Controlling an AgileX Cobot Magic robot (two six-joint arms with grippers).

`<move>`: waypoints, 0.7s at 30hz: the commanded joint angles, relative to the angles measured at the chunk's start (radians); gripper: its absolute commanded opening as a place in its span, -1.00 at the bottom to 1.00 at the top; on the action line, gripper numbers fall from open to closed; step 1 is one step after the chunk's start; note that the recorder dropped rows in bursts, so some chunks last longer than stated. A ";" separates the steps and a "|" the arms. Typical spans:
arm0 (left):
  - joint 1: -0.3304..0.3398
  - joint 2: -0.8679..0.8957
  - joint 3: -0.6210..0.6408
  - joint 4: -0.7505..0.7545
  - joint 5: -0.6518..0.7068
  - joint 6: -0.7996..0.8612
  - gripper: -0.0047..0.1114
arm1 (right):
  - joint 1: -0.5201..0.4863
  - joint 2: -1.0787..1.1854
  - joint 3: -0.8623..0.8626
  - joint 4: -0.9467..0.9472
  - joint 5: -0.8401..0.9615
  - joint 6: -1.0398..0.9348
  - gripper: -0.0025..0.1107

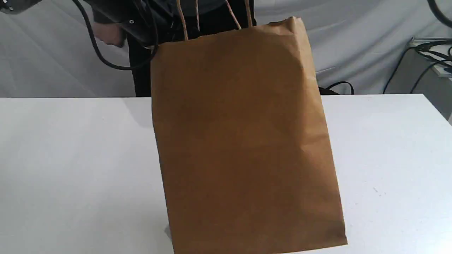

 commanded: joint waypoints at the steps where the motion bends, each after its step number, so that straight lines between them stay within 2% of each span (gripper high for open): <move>1: 0.002 -0.020 -0.016 -0.014 -0.016 0.008 -0.92 | 0.041 -0.030 0.081 0.018 -0.065 -0.083 -0.96; 7: 0.002 -0.020 -0.016 -0.002 -0.018 0.010 -0.92 | 0.105 -0.123 0.317 0.020 -0.337 -0.134 -0.96; 15: 0.002 -0.020 -0.016 -0.005 0.001 0.015 -0.92 | 0.105 -0.161 0.490 0.090 -0.352 -0.138 -0.96; 21: 0.002 -0.020 -0.016 -0.003 0.027 0.016 -0.92 | 0.105 -0.161 0.516 0.097 -0.352 -0.138 -0.96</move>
